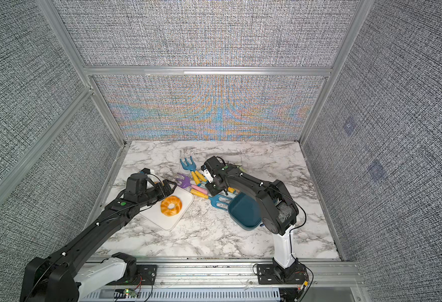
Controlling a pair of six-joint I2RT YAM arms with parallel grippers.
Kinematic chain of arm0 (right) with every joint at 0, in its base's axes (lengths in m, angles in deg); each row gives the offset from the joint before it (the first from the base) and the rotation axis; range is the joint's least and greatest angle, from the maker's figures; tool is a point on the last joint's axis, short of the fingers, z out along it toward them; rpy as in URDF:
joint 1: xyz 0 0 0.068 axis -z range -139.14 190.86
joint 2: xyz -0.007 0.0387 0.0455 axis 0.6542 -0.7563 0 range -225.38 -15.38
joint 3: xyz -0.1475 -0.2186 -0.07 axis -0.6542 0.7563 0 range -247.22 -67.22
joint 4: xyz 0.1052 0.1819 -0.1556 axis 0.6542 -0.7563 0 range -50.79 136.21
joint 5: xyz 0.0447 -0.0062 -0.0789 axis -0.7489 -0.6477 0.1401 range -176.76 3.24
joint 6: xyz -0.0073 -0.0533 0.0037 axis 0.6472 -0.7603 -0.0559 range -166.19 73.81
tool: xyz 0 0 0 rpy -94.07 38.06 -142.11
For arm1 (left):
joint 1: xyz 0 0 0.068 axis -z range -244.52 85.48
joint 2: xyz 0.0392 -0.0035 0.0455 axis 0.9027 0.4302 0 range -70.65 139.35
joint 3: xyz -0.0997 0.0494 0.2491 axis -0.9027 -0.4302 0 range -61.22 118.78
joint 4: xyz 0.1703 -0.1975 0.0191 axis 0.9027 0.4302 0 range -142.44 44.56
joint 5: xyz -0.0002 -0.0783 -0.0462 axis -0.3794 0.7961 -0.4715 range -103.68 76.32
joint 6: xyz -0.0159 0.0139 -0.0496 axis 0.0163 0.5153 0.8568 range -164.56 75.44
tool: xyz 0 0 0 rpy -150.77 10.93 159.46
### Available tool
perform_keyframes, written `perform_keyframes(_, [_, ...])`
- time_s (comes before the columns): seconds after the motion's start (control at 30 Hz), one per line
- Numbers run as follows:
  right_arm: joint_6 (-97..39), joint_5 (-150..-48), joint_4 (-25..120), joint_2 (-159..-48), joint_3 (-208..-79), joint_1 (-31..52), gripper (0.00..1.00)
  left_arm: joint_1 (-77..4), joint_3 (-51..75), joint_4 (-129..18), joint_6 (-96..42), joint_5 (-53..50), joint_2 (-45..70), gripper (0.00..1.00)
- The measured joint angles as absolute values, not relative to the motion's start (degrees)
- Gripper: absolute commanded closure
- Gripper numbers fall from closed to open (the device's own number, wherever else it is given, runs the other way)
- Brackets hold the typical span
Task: Put the rake into the storage box
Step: Adjust the rake at the center of the board, then move the distractor to the center of the board.
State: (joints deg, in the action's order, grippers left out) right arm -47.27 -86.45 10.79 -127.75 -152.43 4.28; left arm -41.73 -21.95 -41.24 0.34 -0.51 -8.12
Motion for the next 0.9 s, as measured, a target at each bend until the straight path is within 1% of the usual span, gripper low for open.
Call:
perform_keyframes(0.07, [-47.38, -84.98, 9.98, -128.28, -152.01, 6.53, 0.60, -34.22, -22.37, -39.84, 1.08, -1.32, -8.15, 0.11])
perform_keyframes(0.17, [-47.34, -81.53, 8.34, -129.00, -150.42, 9.59, 0.60, -22.70, -23.81, -36.80, 3.99, -3.33, -7.93, 0.11])
perform_keyframes(0.27, [-47.56, -80.87, 8.17, -129.48, -150.35, 10.36, 0.59, -17.43, -24.01, -35.10, 7.03, -7.44, -7.03, 0.10])
perform_keyframes(0.33, [-47.67, -80.94, 8.26, -129.83, -150.44, 10.60, 0.58, -14.81, -24.40, -34.72, 8.25, -8.44, -5.90, 0.10])
perform_keyframes(0.4, [-47.86, -81.13, 8.32, -130.09, -150.57, 10.73, 0.57, -13.41, -25.32, -34.64, 9.50, -9.77, -4.58, 0.10])
perform_keyframes(0.6, [-48.06, -81.72, 9.11, -129.96, -150.57, 10.42, 0.56, -12.53, -29.34, -34.79, 12.91, -12.40, -2.18, 0.11])
perform_keyframes(0.67, [-48.04, -81.72, 8.58, -129.13, -150.48, 10.12, 0.56, -12.53, -30.08, -34.83, 13.41, -13.16, -1.94, 0.15])
perform_keyframes(0.77, [-47.60, -81.11, 8.15, -126.42, -150.70, 9.20, 0.55, -12.51, -31.09, -34.66, 14.40, -14.65, -1.76, 0.29])
perform_keyframes(0.8, [-47.34, -81.18, 8.15, -125.28, -150.88, 8.74, 0.54, -12.49, -31.24, -34.35, 14.57, -15.24, -1.57, 0.32])
perform_keyframes(0.9, [-46.44, -81.42, 8.32, -122.64, -151.12, 7.51, 0.53, -12.49, -30.98, -32.49, 15.77, -17.64, -0.67, 0.37])
